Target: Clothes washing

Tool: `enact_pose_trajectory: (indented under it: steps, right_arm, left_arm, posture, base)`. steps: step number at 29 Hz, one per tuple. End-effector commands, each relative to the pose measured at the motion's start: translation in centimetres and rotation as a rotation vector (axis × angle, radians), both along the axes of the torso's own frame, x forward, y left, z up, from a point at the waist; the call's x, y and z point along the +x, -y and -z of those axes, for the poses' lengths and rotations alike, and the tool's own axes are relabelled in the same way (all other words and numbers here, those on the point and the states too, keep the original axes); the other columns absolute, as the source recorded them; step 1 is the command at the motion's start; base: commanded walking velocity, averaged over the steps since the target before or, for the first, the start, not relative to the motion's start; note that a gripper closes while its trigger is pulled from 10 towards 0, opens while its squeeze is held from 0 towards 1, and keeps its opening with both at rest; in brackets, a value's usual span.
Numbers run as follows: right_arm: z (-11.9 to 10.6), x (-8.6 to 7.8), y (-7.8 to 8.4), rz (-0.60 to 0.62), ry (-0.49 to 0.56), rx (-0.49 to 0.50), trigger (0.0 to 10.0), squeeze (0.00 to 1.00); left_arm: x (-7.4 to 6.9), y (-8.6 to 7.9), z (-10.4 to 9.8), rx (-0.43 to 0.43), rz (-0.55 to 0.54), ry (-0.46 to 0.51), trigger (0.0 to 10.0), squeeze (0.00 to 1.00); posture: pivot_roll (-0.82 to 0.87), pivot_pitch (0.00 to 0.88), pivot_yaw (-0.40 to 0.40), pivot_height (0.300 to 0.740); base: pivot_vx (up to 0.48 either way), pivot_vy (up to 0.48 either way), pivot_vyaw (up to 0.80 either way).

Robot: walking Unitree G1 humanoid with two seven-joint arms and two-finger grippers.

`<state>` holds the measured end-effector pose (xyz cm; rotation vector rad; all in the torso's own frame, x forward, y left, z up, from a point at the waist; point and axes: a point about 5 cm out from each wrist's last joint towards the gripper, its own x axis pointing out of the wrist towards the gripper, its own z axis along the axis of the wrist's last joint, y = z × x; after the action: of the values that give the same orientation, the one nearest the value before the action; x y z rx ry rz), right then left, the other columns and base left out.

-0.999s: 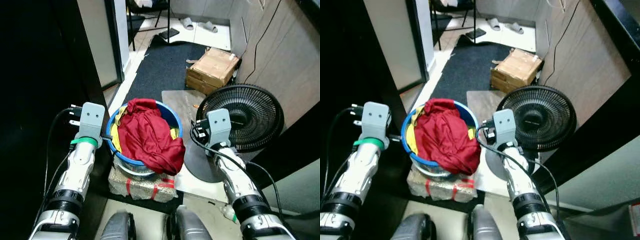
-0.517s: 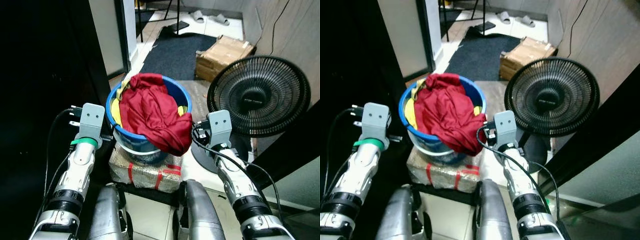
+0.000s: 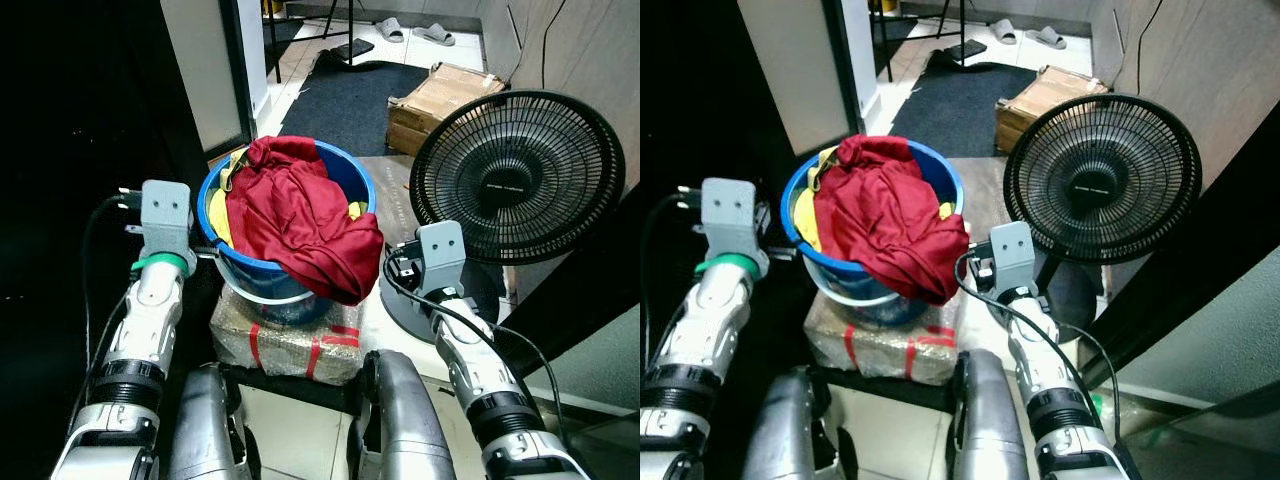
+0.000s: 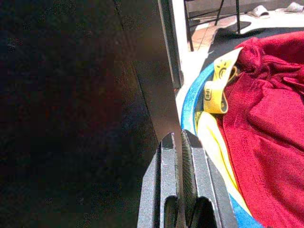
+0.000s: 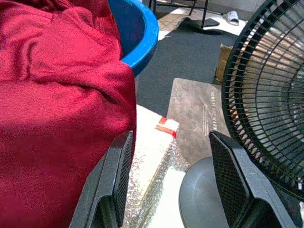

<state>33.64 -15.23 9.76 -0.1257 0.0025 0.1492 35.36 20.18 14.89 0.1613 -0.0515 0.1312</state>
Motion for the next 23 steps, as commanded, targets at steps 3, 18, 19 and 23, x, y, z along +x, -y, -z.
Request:
enact_pose_trajectory:
  steps: [3,18,19,23]
  right_arm:
    - [0.3,-0.1,0.0,0.003,-0.014,0.005,10.0,0.0]
    - [-8.5,1.6,-1.7,-0.101,0.275,0.069,10.0,0.0]
    - [-8.8,1.4,-1.8,-0.116,0.288,0.053,10.0,0.0]
    - [-9.2,1.1,-1.9,-0.139,0.306,0.022,10.0,0.0]
  left_arm:
    - [0.1,-0.4,-0.2,-0.009,-0.014,-0.014,10.0,0.0]
    - [-0.2,-0.4,-9.0,0.04,0.197,0.229,10.0,0.0]
    - [-0.6,0.4,-8.8,0.039,0.242,0.213,10.0,0.0]
    - [-1.1,1.7,-8.9,-0.007,0.27,0.207,10.0,0.0]
  posture:
    - [-0.05,0.093,0.036,0.505]
    - [-0.05,0.079,0.036,0.495]
    - [-0.05,0.079,0.033,0.495]
    - [-0.05,0.079,0.032,0.495]
  base:
    - [0.0,0.0,0.0]
    - [0.0,0.0,0.0]
    - [0.0,0.0,0.0]
    - [0.0,0.0,0.0]
